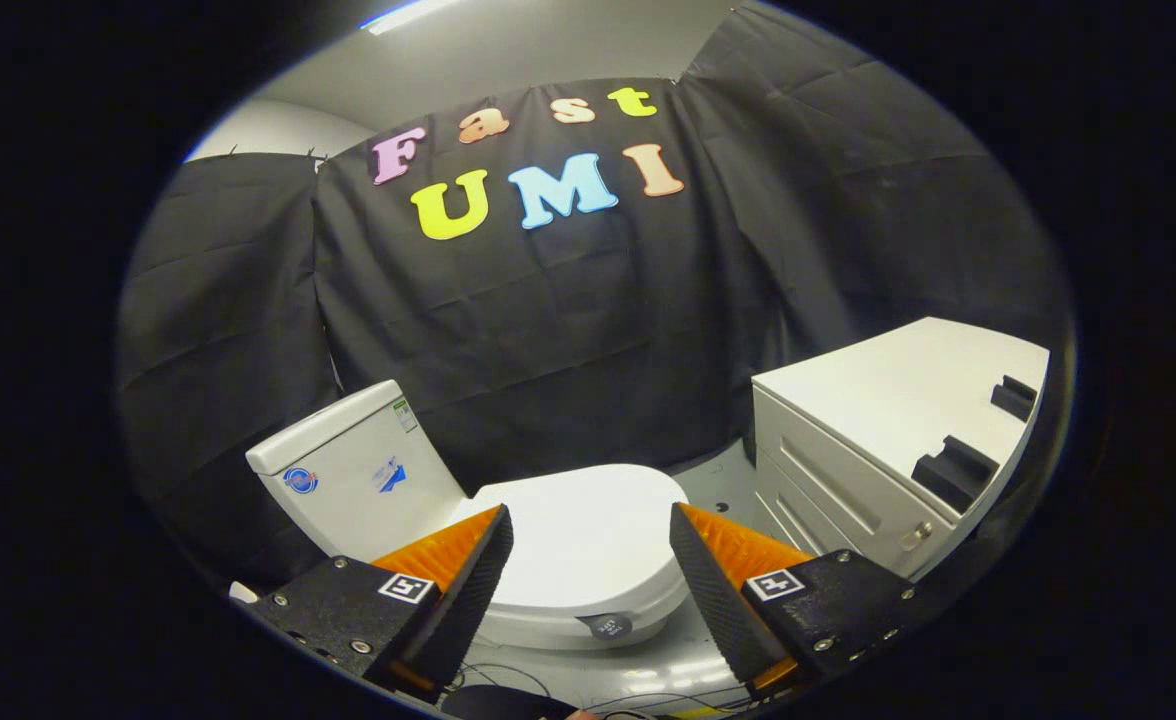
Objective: Open the toilet lid.
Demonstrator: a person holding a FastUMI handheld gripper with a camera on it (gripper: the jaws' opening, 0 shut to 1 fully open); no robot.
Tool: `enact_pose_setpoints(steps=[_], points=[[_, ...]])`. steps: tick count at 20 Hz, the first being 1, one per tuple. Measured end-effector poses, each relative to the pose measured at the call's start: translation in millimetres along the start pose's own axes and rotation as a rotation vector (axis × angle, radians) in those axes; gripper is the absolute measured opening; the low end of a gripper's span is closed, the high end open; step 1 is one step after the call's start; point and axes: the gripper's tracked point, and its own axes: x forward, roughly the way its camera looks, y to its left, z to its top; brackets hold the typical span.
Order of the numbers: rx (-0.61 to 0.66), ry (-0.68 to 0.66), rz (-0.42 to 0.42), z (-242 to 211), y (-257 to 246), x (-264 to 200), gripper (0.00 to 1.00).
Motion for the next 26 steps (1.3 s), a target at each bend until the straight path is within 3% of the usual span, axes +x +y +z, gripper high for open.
enact_pose_setpoints(steps=[5,11,18,26], points=[[0.046,0.101,0.002,-44,-6,8,0.98],[0.266,0.200,-0.026,-88,-13,8,0.98],[0.438,0.300,-0.084,-135,-35,19,0.96],[0.748,0.305,-0.121,-164,-61,27,0.93]])
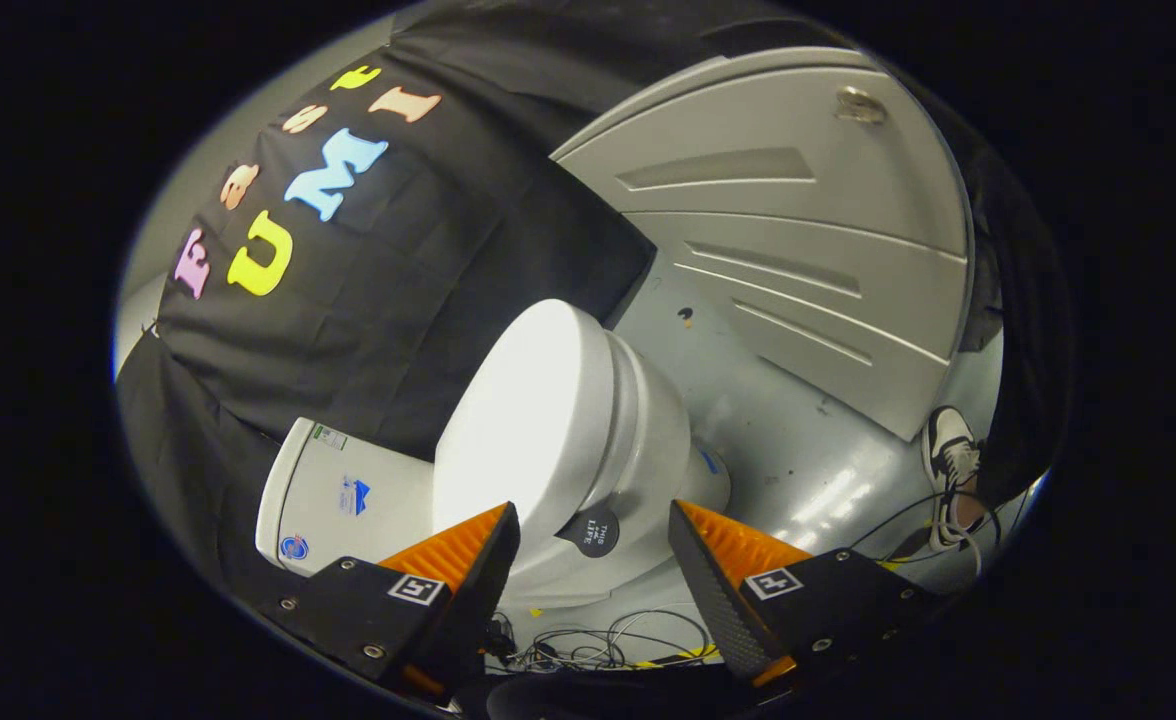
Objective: Open the toilet lid.
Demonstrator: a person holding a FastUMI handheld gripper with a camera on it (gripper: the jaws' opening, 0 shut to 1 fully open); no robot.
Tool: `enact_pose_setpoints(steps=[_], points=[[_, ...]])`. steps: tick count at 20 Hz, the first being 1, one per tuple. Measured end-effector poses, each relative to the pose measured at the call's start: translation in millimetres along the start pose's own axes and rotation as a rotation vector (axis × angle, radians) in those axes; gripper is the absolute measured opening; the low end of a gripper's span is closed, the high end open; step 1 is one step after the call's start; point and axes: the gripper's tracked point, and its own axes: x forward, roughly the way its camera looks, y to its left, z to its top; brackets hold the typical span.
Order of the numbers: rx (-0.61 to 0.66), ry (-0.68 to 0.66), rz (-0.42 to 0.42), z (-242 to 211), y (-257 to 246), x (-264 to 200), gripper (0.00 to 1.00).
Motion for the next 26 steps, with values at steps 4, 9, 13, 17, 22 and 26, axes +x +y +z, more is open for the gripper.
enact_pose_setpoints(steps=[4,9,13,17,22,26], points=[[0.100,0.029,0.026,-14,-6,16,0.91],[0.166,0.062,0.060,-28,-3,42,0.84],[0.211,0.074,0.083,-36,-2,55,0.67],[0.263,0.058,0.123,-38,2,64,0.56],[0.269,0.062,0.112,-44,-4,73,0.28],[0.278,0.051,0.126,-43,-5,77,0.13]])
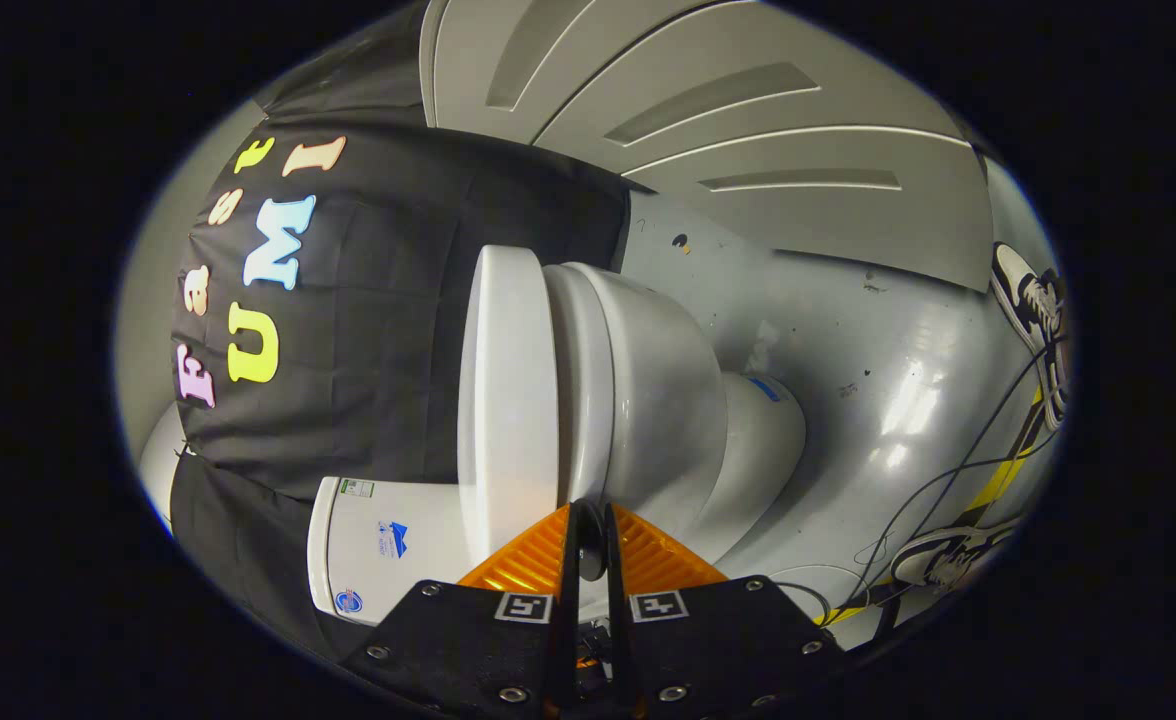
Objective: Open the toilet lid.
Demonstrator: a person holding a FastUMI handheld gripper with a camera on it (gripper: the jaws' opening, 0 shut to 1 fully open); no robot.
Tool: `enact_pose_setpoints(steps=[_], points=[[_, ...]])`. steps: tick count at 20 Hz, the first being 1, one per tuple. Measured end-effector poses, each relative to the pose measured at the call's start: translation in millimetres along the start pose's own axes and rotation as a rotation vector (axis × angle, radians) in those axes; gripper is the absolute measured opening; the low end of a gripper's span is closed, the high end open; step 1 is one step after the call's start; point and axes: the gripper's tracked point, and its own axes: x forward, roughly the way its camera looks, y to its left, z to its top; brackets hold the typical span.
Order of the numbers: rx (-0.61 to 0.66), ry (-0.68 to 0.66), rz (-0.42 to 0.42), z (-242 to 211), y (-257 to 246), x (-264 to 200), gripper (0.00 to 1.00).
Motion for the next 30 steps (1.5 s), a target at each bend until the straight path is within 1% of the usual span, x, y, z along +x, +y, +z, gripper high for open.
enact_pose_setpoints(steps=[2,4,5,6,8,13,16,19,23,26,30], points=[[0.033,-0.008,-0.017,-1,1,-2,0.10],[0.009,-0.018,0.005,0,8,-4,0.09],[-0.013,-0.027,-0.001,1,10,-6,0.03],[-0.030,-0.030,-0.012,-1,10,-6,0.00],[-0.039,-0.035,-0.037,0,12,-6,0.00],[-0.130,-0.029,-0.107,-3,15,-10,0.00],[-0.138,-0.038,-0.142,-4,21,-12,0.00],[-0.221,-0.054,-0.190,-2,31,-17,0.00],[-0.288,-0.084,-0.186,-2,56,-28,0.00],[-0.381,-0.113,-0.218,-2,76,-35,0.00],[-0.471,-0.173,-0.265,-5,95,-42,0.00]])
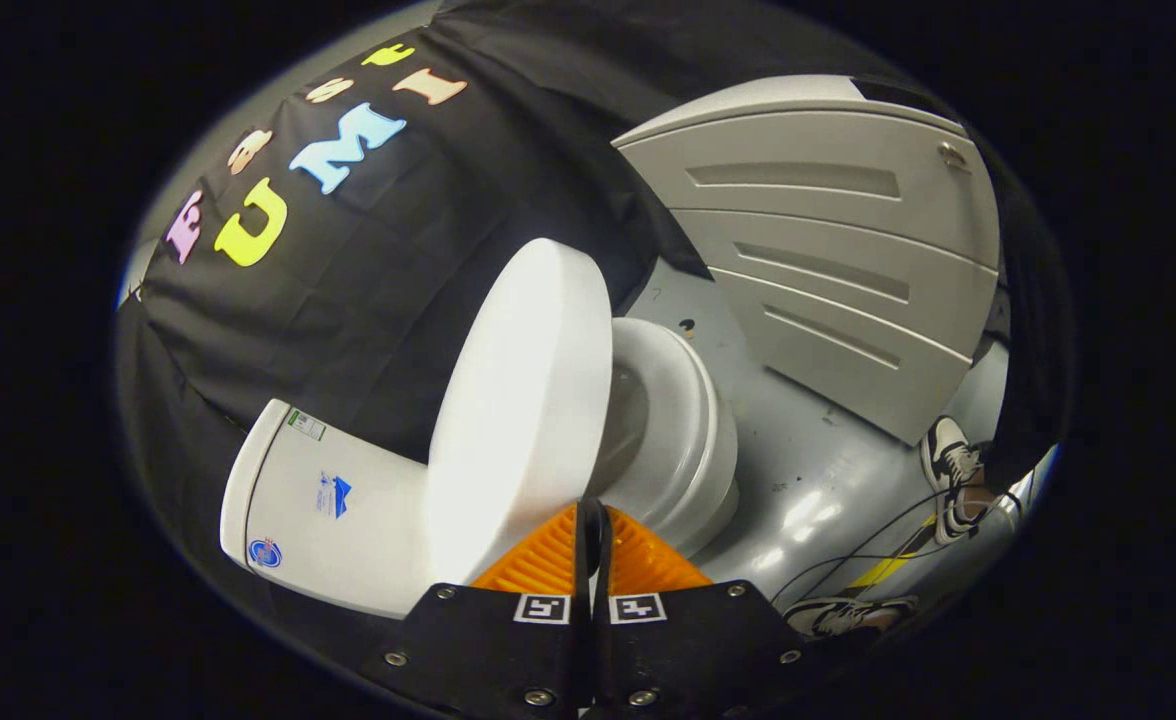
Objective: Open the toilet lid.
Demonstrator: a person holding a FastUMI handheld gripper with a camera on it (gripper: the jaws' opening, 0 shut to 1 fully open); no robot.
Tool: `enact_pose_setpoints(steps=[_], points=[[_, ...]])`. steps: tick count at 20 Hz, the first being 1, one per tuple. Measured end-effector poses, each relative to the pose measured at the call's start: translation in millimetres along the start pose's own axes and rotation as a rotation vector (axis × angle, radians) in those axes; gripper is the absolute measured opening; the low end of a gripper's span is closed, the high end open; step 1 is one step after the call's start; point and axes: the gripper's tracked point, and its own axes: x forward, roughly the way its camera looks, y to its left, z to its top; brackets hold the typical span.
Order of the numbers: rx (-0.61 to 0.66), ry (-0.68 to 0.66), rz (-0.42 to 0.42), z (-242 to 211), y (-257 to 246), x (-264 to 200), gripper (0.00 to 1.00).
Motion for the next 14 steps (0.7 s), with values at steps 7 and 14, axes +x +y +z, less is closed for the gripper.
enact_pose_setpoints(steps=[7,14], points=[[-0.169,-0.098,-0.086,14,44,-27,0.00],[-0.411,-0.177,-0.170,18,86,-48,0.00]])
